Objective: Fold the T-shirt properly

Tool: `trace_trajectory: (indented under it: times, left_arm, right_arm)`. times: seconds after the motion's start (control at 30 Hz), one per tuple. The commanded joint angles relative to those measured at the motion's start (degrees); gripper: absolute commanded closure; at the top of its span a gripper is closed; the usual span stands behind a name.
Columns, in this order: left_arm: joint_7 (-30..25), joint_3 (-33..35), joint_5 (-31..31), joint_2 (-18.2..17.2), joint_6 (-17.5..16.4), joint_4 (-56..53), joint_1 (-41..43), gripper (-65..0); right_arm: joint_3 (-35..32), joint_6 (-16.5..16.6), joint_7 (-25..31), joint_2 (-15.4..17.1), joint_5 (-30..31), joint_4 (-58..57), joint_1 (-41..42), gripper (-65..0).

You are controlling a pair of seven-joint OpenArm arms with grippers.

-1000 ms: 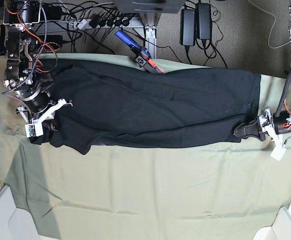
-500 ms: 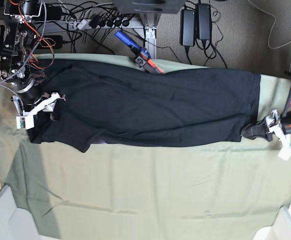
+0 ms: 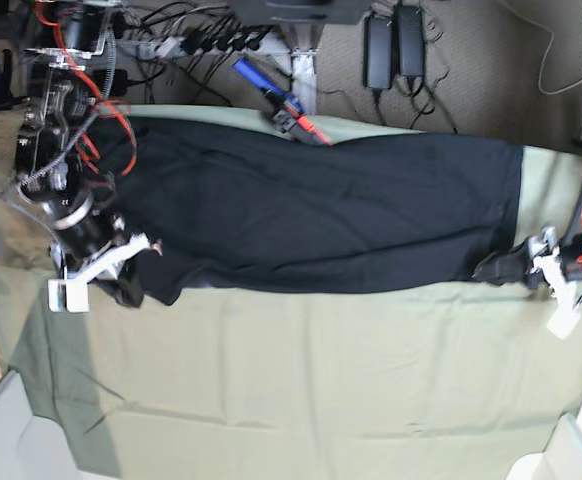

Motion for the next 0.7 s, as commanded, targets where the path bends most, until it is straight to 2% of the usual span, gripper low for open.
trace_trajectory:
  times: [0.0, 0.13, 0.23, 0.33, 0.43, 0.53, 0.67]
  left_arm:
    - [-0.07, -0.5, -1.41, -1.25, -0.73, 1.95, -1.22, -39.1]
    - [0.68, -0.5, -1.41, -1.25, -0.73, 5.49, -1.22, -39.1]
    - [0.96, -0.5, -1.41, -1.25, -0.73, 6.34, -1.2, -39.1]
    - [0.94, -0.5, -1.41, -1.25, -0.73, 6.32, -1.2, -39.1]
    - [0.92, -0.5, -1.41, -1.25, -0.73, 6.32, -1.22, -39.1]
    - [0.92, -0.5, -1.41, -1.29, -0.73, 6.32, -1.2, -39.1]
    - [0.17, -0.5, -1.41, -1.92, -0.73, 6.29, -0.81, -39.1]
  right_arm:
    - [-0.79, 3.82, 2.23, -0.55, -1.55, -0.57, 2.43, 0.0]
    - [-5.31, 3.85, 5.31, -3.82, -9.42, -8.22, 9.18, 0.0]
    - [-9.75, 3.85, 5.46, -4.79, -13.0, -14.8, 14.38, 0.0]
    - [-14.97, 3.85, 4.57, -4.74, -13.88, -19.76, 17.9, 0.0]
    - [-19.45, 3.82, 1.22, -4.74, -13.79, -19.82, 18.67, 0.0]
    - [-22.05, 3.82, -1.86, -4.61, -12.79, -17.27, 16.81, 0.0]
    - [-22.34, 3.85, -2.4, -4.44, -11.26, -13.22, 12.39, 0.0]
